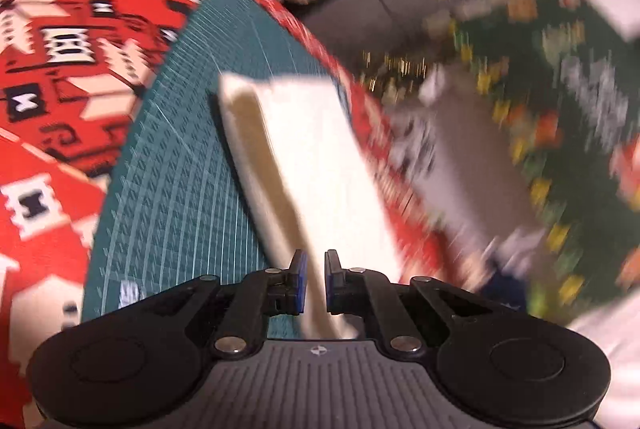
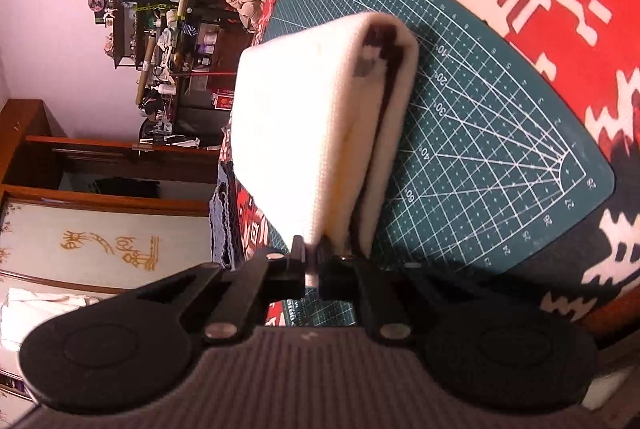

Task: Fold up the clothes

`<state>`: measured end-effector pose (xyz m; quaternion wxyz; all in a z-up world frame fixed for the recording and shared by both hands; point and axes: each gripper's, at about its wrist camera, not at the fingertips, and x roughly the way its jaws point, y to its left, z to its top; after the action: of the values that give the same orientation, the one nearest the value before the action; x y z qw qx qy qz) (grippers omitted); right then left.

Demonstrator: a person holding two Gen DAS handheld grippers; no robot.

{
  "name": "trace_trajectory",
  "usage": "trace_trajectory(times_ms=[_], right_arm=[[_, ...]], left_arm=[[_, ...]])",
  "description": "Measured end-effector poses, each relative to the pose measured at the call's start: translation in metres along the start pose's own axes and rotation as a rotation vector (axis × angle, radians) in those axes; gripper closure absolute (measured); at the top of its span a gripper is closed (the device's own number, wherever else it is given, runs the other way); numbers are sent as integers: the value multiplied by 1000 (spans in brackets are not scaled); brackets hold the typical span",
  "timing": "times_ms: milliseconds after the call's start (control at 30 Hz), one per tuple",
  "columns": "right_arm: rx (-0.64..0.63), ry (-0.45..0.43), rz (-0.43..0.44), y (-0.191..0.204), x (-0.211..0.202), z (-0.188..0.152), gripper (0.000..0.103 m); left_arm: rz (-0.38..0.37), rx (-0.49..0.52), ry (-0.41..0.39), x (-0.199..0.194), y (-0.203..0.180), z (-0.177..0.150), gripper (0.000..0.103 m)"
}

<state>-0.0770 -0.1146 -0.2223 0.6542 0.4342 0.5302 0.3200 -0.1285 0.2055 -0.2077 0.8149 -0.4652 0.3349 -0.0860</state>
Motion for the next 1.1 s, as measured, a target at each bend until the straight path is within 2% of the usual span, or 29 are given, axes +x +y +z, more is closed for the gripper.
trace_trajectory(times_ms=[67,233,267,300,367,433,567,700,767,833,900,1033,1100], right_arm=[[3,0,0,4,4,-2,98],[21,3,4,-3,11,1,98],[20,3,3,-4,10,1,98],[18,2,3,-6,8,1,98],[20,1,3,-6,9,0,98],[24,1,4,-6,8,-1,98],[13,16,-1,-8,11,-1,98],[1,20,-7,-7,13,-2,98],[-3,18,-9,-6,14,-3,98],[-8,16,-11,-4,15,-5,98],[-7,16,-12,-3,18,-4,98],[7,19,-5,-6,19,-4,98],[11,20,-3,-7,20,-4,98]], left_arm=[[-15,-37,-13,2,4,14,78],[-8,-77,22,25,10,26,78],[-9,-79,17,27,9,25,81],[-11,-75,7,29,7,24,98],[-22,-45,-31,25,2,21,99],[13,-29,-57,21,3,19,99],[102,2,-53,24,6,15,98],[112,21,-60,24,6,17,98],[106,-4,-62,24,11,19,96],[109,-48,-92,17,18,21,87],[97,-109,-128,12,26,28,69],[15,-214,-165,12,40,48,68],[-21,-264,-152,17,47,56,68]])
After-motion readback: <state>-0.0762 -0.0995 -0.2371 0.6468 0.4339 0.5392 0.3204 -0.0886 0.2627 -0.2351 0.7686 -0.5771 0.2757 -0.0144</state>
